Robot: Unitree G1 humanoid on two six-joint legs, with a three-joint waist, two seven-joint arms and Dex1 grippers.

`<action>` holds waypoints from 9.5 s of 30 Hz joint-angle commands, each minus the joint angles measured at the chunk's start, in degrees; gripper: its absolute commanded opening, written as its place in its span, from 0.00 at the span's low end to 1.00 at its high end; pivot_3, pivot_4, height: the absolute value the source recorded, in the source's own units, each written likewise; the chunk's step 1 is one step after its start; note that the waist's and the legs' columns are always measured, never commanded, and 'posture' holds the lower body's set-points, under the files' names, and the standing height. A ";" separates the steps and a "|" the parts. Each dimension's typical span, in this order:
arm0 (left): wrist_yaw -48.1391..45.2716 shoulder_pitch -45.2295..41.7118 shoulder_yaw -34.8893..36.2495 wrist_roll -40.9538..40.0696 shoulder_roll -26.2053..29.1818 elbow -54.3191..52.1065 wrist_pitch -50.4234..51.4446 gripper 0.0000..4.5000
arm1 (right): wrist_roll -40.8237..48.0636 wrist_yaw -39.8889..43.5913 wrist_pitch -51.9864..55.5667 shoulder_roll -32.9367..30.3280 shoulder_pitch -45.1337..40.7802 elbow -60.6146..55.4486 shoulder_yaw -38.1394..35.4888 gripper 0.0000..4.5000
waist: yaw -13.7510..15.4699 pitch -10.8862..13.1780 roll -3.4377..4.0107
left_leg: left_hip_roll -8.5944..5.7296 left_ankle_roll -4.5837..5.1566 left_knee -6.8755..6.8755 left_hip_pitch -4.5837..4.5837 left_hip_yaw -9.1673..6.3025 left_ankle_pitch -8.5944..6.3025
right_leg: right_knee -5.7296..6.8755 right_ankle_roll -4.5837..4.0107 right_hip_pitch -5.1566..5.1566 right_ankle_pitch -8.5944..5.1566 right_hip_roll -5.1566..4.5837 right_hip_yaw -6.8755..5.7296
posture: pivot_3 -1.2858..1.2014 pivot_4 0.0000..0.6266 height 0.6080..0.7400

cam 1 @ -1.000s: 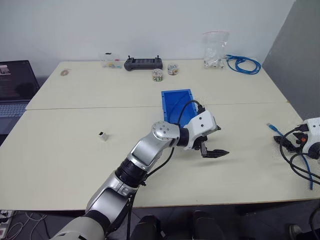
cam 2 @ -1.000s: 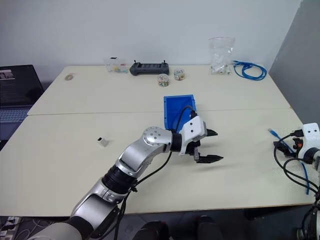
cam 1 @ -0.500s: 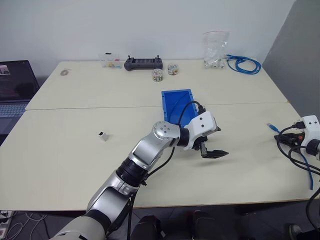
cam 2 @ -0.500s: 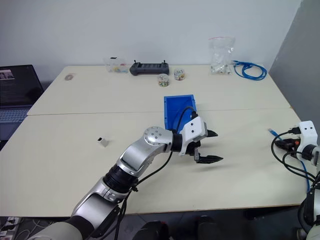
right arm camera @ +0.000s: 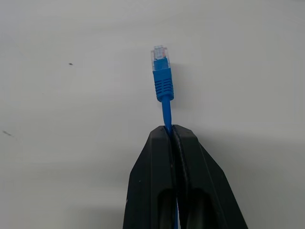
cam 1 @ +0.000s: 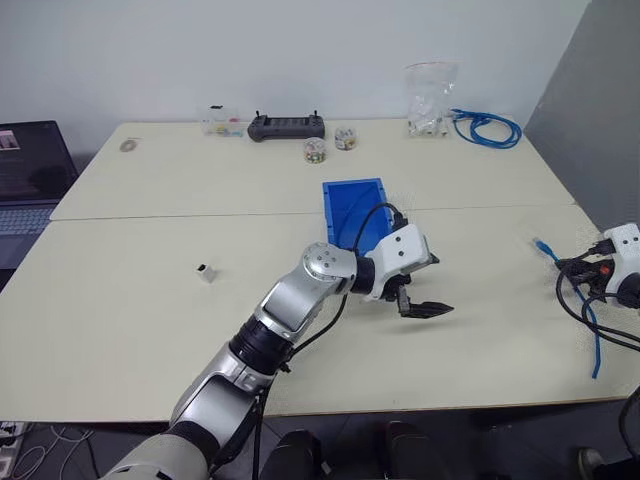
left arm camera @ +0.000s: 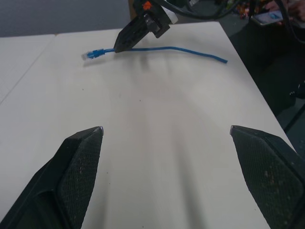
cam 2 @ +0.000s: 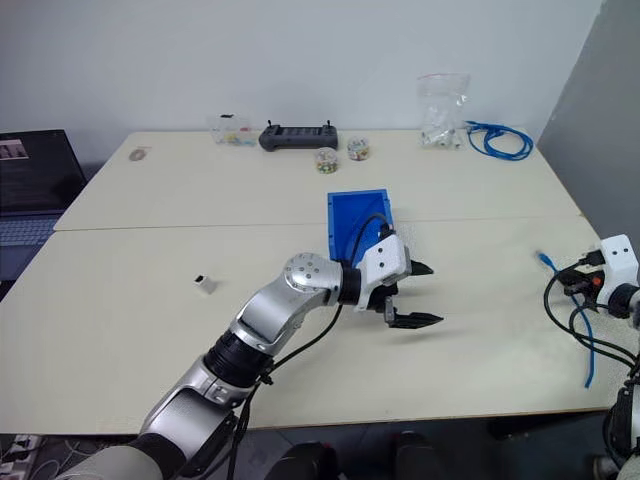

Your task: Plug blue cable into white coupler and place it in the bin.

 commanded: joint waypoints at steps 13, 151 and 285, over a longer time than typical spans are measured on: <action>-2.48 22.55 20.13 -7.94 25.63 -18.97 2.42 1.00 | 14.69 5.75 17.22 3.64 17.70 -77.39 10.27 0.01 | 0.24 0.07 -0.03 | 0.22 0.01 0.02 -0.09 -0.15 -0.03 | 0.03 0.09 -0.21 -0.04 0.05 0.18 | 0.52 0.24 1.00; -12.90 5.03 20.54 -36.14 24.48 -11.24 31.82 0.05 | 56.78 -19.11 49.77 30.04 18.76 -86.03 8.78 0.03 | 0.14 0.04 -0.12 | 0.08 -0.01 0.04 -0.47 -1.04 -0.03 | 0.02 -0.21 -0.35 0.11 -0.03 -0.52 | 0.52 0.24 1.00; -12.87 9.22 -2.50 2.01 23.51 -2.05 -7.50 0.19 | 30.95 -9.78 35.11 17.24 26.50 -85.39 12.66 0.03 | 1.47 0.08 -0.29 | 0.08 -0.11 -0.07 -0.46 -0.86 0.02 | -0.14 -0.16 -0.32 0.13 -0.05 -0.48 | 0.52 0.24 1.00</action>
